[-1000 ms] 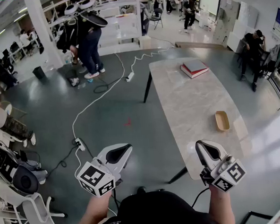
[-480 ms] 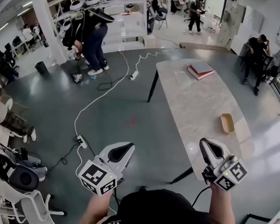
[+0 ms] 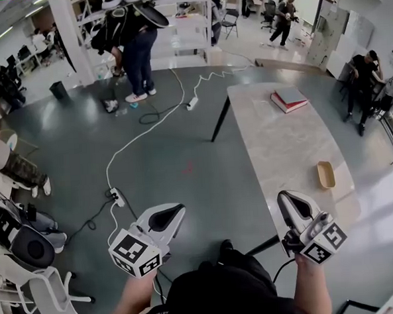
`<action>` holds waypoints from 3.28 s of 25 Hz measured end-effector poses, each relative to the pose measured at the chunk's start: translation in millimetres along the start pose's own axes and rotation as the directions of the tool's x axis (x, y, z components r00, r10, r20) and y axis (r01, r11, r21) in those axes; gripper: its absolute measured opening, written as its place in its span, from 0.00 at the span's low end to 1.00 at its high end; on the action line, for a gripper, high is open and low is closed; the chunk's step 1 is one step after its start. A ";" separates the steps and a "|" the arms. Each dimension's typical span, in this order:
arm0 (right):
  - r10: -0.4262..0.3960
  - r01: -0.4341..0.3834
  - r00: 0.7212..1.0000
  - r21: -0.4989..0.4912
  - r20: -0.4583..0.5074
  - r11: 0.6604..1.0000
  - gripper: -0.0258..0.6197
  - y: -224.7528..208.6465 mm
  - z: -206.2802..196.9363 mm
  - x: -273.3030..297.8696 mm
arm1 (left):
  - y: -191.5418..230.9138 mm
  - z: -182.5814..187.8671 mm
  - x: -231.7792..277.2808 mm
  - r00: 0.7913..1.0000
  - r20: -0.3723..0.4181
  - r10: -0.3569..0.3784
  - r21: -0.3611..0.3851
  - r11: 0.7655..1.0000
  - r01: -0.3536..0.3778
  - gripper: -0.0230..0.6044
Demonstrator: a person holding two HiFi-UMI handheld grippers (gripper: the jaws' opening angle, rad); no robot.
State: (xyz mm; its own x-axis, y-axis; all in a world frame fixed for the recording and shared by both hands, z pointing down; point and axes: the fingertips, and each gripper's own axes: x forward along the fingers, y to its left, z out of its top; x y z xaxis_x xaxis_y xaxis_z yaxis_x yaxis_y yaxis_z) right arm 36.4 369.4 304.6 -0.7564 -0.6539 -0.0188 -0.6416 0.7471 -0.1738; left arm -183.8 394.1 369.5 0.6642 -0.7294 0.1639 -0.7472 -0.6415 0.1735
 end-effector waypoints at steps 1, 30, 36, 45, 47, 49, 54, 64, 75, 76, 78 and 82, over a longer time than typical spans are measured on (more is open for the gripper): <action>0.000 0.000 1.000 0.006 -0.005 1.000 0.04 -3.5 -2.8 0.4 | 0.3 -2.2 1.9 1.000 0.002 0.002 -0.002 1.000 -0.002 0.04; 0.023 -0.017 0.998 0.081 -0.067 0.997 0.04 -273.1 -28.9 145.7 | 136.1 41.8 265.3 0.997 -0.071 -0.008 -0.013 1.000 0.008 0.04; -0.052 0.060 0.995 0.086 -0.083 0.995 0.04 -313.4 -35.1 148.6 | 160.1 47.2 306.5 0.996 -0.077 -0.049 -0.007 0.999 0.049 0.04; -0.177 0.184 0.982 0.106 -0.073 0.977 0.04 -364.8 -37.1 191.3 | 219.0 62.1 375.6 0.982 -0.086 -0.168 0.030 0.985 0.171 0.04; -0.199 0.204 0.978 0.119 -0.056 0.972 0.04 -375.9 -33.2 213.5 | 244.3 69.8 386.2 0.980 -0.086 -0.177 0.035 0.983 0.180 0.04; -0.222 0.226 0.974 0.129 -0.043 0.966 0.04 -384.9 -24.6 236.1 | 266.4 81.8 395.4 0.976 -0.089 -0.197 0.043 0.979 0.201 0.04; -0.284 0.285 0.959 0.117 -0.026 0.951 0.04 -407.5 -14.3 290.3 | 318.2 101.5 419.2 0.961 -0.099 -0.259 0.076 0.961 0.266 0.04; -0.399 0.407 0.914 0.149 -0.082 0.901 0.04 -437.8 -39.0 343.3 | 387.6 105.5 467.1 0.919 -0.126 -0.373 0.046 0.924 0.381 0.04; -0.472 0.499 0.862 0.154 -0.183 0.853 0.05 -513.8 -73.5 319.6 | 363.0 107.2 557.8 0.864 -0.163 -0.476 0.003 0.876 0.483 0.04; -0.464 0.496 0.862 0.148 -0.202 0.856 0.05 -517.3 -79.9 320.0 | 358.0 108.7 566.7 0.861 -0.163 -0.481 0.008 0.872 0.489 0.04; -0.445 0.484 0.861 0.129 -0.245 0.866 0.05 -523.3 -91.7 324.4 | 346.8 110.9 582.2 0.853 -0.154 -0.498 0.003 0.863 0.505 0.04; -0.434 0.490 0.835 0.100 -0.338 0.866 0.10 -544.4 -118.3 330.7 | 330.9 97.9 604.7 0.820 -0.185 -0.541 -0.032 0.838 0.545 0.04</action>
State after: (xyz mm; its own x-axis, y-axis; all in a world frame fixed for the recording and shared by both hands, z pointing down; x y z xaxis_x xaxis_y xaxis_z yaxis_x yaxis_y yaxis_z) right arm 120.4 -239.4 509.5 -0.3963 -0.8301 0.3923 -0.9136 0.3142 -0.2582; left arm -31.5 -282.5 431.0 0.9531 -0.2074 0.2203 -0.2633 -0.9273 0.2660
